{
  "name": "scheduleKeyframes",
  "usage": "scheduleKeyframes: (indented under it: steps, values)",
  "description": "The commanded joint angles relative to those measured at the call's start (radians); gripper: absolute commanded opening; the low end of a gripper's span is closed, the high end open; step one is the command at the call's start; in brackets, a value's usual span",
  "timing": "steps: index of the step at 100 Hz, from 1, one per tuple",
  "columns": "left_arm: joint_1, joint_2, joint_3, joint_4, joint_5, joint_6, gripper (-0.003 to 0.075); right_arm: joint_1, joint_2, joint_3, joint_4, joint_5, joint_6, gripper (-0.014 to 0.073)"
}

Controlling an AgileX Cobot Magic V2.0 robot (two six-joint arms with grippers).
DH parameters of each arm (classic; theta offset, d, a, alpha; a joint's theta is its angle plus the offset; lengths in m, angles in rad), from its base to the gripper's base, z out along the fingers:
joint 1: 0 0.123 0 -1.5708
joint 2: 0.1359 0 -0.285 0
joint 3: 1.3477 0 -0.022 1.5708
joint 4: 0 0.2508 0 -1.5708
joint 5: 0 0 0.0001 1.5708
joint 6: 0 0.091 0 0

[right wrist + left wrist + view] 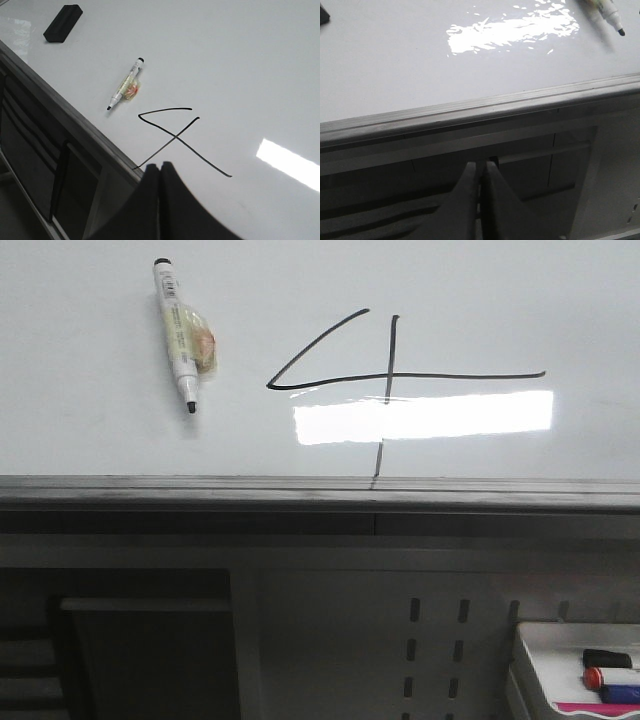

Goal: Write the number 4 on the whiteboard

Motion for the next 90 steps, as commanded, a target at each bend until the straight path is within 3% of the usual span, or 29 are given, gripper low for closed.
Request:
scheduleKeyframes:
  steps: [1, 34, 41, 68, 83, 90]
  values:
    - [0.004, -0.023, 0.034, -0.003, -0.064, -0.011, -0.002, -0.005, -0.012, -0.023, -0.004, -0.08, -0.002, -0.0066]
    - [0.004, -0.023, 0.034, -0.004, -0.064, -0.011, -0.002, -0.01, -0.012, -0.007, -0.004, -0.076, -0.002, -0.0066]
    - [0.004, -0.023, 0.034, -0.004, -0.064, -0.011, -0.002, -0.051, -0.012, 0.023, -0.061, -0.061, 0.018, -0.0066]
    - [0.004, -0.023, 0.034, -0.004, -0.064, -0.011, -0.002, -0.402, -0.012, 0.276, -0.066, -0.257, 0.353, -0.0066]
    - [0.004, -0.023, 0.034, -0.004, -0.064, -0.011, -0.002, -0.539, -0.012, 0.404, -0.081, -0.369, 0.366, -0.0066]
    - [0.004, -0.023, 0.034, -0.004, -0.064, -0.011, -0.002, -0.594, -0.012, 0.414, -0.096, -0.286, 0.366, -0.0066]
